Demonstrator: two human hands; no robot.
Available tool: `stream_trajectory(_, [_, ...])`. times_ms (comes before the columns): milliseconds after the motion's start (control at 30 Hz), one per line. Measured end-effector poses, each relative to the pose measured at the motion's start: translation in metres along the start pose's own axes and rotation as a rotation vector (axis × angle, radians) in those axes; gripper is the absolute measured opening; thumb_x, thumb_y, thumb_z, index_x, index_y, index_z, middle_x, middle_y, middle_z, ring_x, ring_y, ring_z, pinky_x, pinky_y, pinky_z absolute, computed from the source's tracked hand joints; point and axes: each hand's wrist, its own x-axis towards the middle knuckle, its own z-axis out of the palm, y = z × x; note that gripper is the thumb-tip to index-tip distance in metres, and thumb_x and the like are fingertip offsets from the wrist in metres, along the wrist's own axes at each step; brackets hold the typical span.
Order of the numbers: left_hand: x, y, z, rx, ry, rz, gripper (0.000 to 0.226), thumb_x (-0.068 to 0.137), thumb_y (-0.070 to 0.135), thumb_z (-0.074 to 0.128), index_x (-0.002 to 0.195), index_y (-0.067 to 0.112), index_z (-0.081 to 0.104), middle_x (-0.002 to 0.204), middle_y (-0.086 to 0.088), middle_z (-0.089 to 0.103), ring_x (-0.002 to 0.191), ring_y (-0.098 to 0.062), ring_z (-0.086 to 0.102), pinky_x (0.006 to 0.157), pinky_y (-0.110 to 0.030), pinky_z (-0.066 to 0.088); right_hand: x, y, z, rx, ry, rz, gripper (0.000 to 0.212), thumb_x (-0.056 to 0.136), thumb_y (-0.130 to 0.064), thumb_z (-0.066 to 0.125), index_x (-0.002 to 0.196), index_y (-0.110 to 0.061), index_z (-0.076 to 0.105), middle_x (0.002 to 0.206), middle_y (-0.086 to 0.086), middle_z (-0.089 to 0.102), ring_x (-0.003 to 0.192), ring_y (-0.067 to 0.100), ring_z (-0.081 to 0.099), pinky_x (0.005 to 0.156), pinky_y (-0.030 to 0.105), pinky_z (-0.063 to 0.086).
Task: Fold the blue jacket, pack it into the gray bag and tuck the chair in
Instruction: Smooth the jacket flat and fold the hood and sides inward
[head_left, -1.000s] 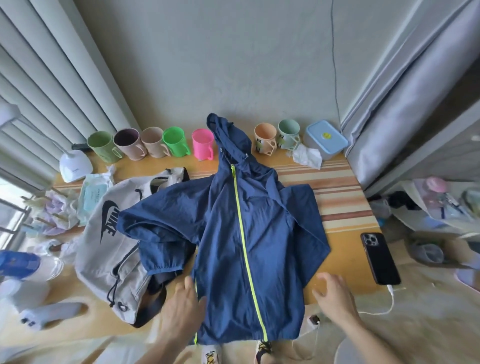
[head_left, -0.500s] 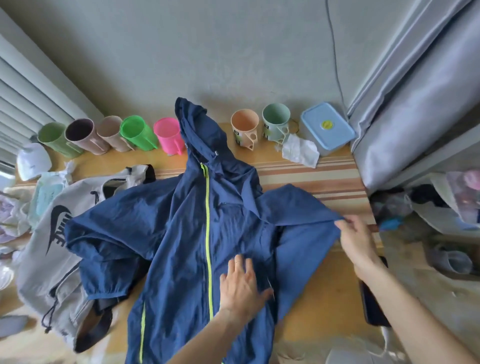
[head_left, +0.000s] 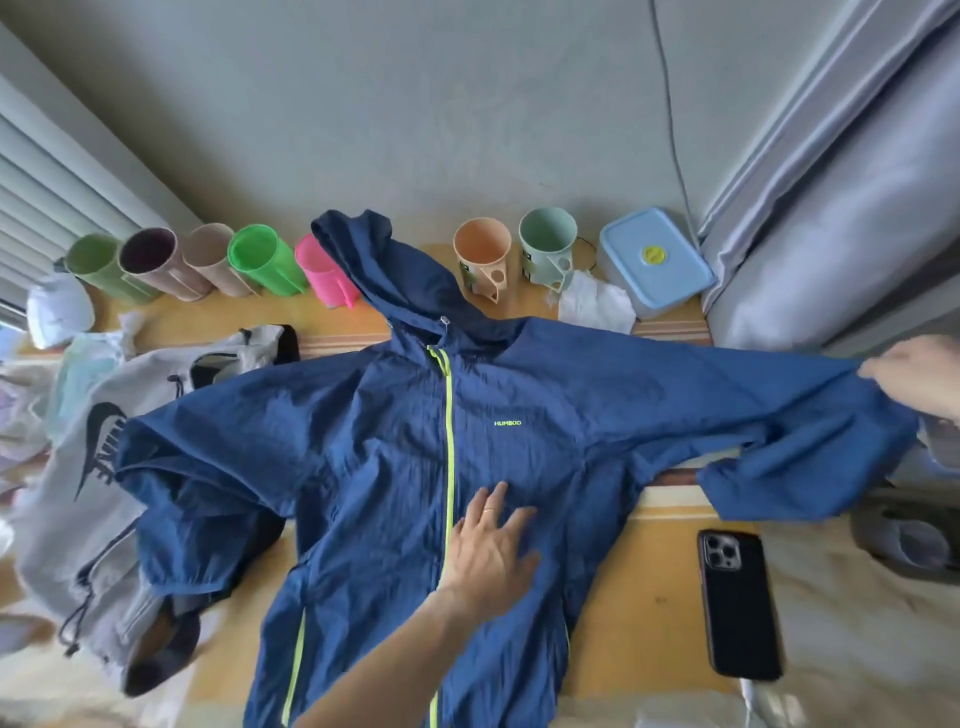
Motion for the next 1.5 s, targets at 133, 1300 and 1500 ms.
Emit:
stream_trajectory(133, [0.01, -0.008, -0.014, -0.286, 0.089, -0.049, 0.05, 0.097, 0.045, 0.054, 0.144, 0.029, 0.049, 0.157, -0.001, 0.04, 0.146, -0.021, 0.033, 0.113, -0.033, 0.036, -0.087, -0.091, 0.006, 0.126, -0.156, -0.155, 0.032, 0.093, -0.024, 0.054, 0.084, 0.005, 0.065, 0.085, 0.028, 0.065, 0.077, 0.032, 0.057, 0.07, 0.039, 0.041])
stream_trajectory(1300, [0.023, -0.153, -0.094, -2.213, 0.608, -0.621, 0.019, 0.099, 0.011, 0.052, 0.105, 0.016, 0.068, 0.102, -0.003, 0.072, 0.089, -0.019, 0.067, 0.086, -0.032, 0.053, -0.212, -0.112, 0.197, -0.109, 0.17, -0.418, 0.041, 0.059, 0.016, 0.078, 0.09, -0.005, 0.062, 0.093, 0.018, 0.062, 0.076, 0.043, 0.062, 0.061, 0.04, 0.046])
stream_trajectory(1500, [0.016, -0.181, -0.09, -2.085, 0.686, -0.947, 0.028, 0.094, 0.006, 0.065, 0.121, 0.008, 0.065, 0.111, -0.012, 0.072, 0.094, -0.023, 0.071, 0.091, -0.038, 0.055, -0.22, -0.116, 0.206, -0.375, 0.114, -0.56, 0.075, 0.056, -0.005, 0.09, 0.123, -0.006, 0.056, 0.119, 0.022, 0.057, 0.105, 0.045, 0.056, 0.082, 0.053, 0.051])
